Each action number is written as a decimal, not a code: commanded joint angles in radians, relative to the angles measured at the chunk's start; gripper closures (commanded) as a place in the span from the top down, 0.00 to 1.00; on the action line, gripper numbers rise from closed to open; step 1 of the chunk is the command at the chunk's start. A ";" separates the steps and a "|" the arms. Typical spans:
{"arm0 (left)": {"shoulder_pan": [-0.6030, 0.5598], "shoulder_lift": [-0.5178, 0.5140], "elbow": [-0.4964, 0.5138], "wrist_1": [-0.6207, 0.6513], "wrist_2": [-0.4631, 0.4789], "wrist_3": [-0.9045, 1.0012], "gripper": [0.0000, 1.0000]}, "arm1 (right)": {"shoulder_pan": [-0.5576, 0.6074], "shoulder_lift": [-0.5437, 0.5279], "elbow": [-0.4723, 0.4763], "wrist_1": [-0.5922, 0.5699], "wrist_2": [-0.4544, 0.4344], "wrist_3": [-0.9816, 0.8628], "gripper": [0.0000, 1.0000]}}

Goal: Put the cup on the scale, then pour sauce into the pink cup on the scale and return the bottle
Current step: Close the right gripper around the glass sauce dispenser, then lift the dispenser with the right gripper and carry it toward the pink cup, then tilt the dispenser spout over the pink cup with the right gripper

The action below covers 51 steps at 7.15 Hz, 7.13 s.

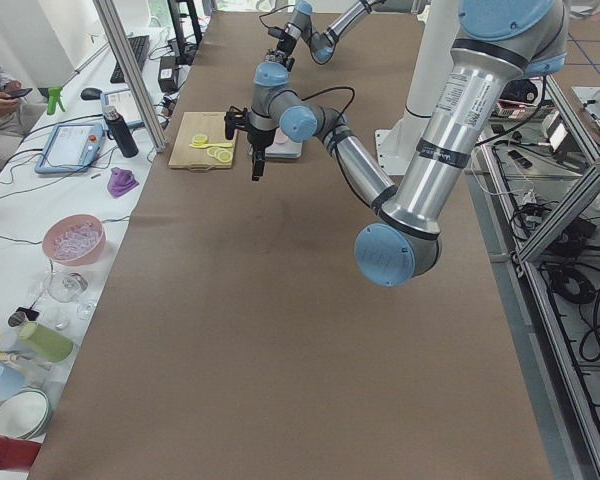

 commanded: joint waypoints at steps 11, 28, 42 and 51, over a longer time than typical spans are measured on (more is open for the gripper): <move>-0.009 0.006 -0.011 -0.002 0.000 0.000 0.97 | -0.038 0.003 0.018 0.006 -0.089 0.064 0.00; -0.017 0.058 0.013 -0.003 0.011 0.115 0.97 | -0.426 0.418 0.696 -1.960 -0.644 -0.014 0.00; -0.017 0.072 0.015 -0.006 0.008 0.115 0.97 | -0.475 0.656 0.384 -2.229 -0.897 -0.389 0.00; -0.015 0.072 0.018 -0.006 0.011 0.115 0.97 | -0.475 0.658 0.369 -2.307 -0.981 -0.542 0.00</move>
